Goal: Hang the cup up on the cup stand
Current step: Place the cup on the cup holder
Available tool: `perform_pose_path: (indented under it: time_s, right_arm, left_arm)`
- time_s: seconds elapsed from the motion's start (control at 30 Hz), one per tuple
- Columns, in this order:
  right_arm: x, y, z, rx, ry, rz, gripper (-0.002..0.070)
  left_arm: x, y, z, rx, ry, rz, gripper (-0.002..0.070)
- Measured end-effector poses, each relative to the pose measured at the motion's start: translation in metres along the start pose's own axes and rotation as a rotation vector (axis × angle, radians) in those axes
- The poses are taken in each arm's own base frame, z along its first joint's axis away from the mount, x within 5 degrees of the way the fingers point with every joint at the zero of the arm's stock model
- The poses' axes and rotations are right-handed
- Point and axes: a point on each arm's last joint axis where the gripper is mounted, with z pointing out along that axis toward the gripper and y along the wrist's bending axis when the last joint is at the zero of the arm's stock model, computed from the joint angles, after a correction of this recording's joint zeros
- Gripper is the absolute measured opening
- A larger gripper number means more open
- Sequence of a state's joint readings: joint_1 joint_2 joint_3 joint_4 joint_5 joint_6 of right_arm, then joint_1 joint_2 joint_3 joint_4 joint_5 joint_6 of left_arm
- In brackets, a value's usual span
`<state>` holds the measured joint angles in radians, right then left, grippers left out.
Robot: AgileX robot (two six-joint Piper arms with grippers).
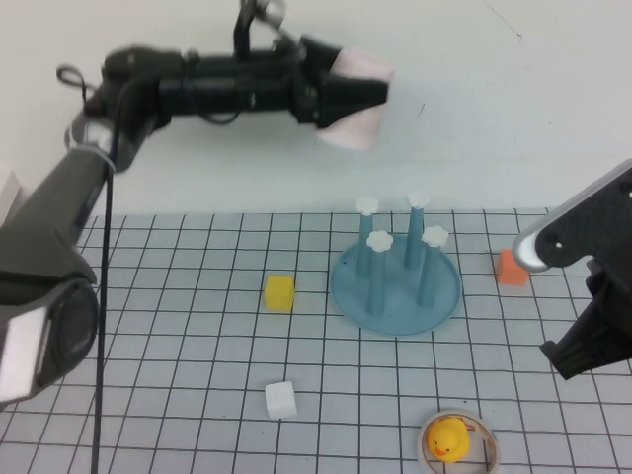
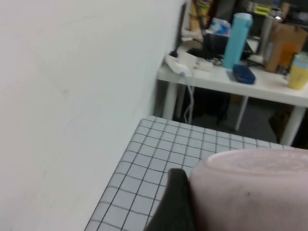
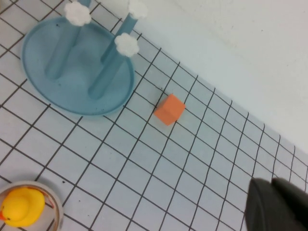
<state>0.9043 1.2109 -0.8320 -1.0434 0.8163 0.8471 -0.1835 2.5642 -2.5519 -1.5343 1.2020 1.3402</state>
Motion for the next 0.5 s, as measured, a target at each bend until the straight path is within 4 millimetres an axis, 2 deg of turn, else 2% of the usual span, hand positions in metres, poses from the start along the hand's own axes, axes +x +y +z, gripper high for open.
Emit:
perform_pose_path:
  time_s: [0.17, 0.33, 0.5]
  right_arm:
    - [-0.001, -0.001, 0.000, 0.008, -0.009, -0.010, -0.0001]
    - [-0.002, -0.001, 0.000, 0.010, -0.021, -0.017, -0.0001]
    - [-0.004, 0.001, 0.000, -0.006, -0.040, -0.021, -0.0001]
  left_arm:
    - [-0.045, -0.029, -0.006, -0.022, 0.106, 0.049, 0.0569]
    - [-0.091, -0.051, -0.037, -0.134, 0.216, 0.111, 0.0569]
    - [-0.148, -0.090, -0.064, -0.314, 0.282, 0.183, 0.0569]
